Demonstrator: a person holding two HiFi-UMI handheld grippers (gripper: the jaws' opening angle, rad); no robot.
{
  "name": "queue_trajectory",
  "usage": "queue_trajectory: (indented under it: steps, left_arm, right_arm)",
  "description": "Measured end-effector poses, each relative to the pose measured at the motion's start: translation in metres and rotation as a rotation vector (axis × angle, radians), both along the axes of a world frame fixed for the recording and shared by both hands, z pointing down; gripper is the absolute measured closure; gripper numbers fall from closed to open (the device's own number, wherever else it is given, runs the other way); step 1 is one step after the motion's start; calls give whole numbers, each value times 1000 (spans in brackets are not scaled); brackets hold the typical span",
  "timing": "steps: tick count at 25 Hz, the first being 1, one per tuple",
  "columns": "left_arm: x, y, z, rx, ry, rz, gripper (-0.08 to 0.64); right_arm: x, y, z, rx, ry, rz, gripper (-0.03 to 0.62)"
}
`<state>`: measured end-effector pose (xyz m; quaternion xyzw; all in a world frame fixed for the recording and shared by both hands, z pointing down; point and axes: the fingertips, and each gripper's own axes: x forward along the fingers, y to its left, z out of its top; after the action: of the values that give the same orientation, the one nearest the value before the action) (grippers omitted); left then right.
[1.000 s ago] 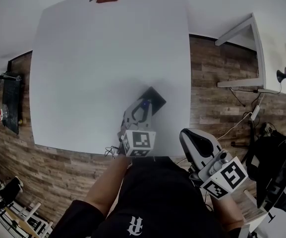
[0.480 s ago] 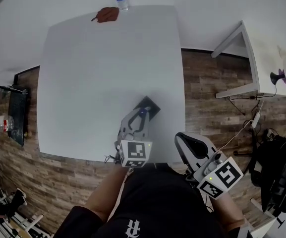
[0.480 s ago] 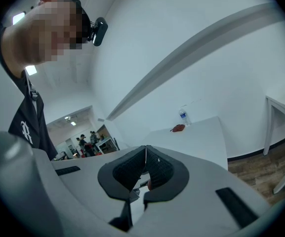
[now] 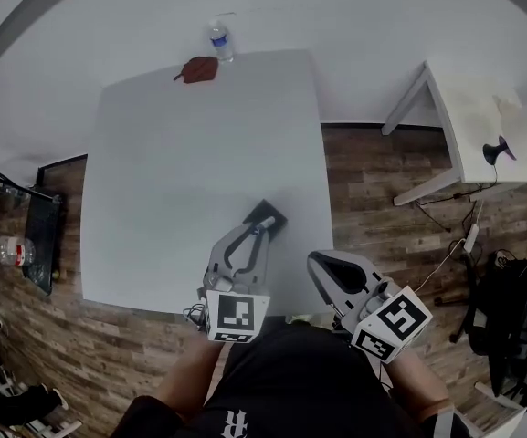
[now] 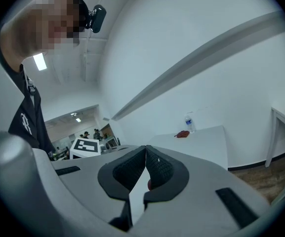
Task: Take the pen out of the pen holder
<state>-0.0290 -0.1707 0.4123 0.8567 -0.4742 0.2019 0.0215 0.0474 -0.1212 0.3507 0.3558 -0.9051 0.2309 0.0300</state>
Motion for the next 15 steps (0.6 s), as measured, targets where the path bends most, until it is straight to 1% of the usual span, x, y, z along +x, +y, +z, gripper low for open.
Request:
queue_trajectory:
  steps: [4, 9, 13, 15]
  left_arm:
    - [10, 19, -33, 7, 36, 31, 491]
    - [27, 46, -72, 44, 97, 82, 491]
    - [28, 57, -94, 60, 140, 88, 491]
    - [28, 59, -99, 64, 145, 84, 491]
  right_arm:
    - [4, 1, -7, 31, 11, 3, 578]
    - [12, 6, -18, 74, 32, 10, 578]
    - [16, 9, -28, 106, 33, 12, 578]
    - [17, 10, -33, 120, 32, 12, 578]
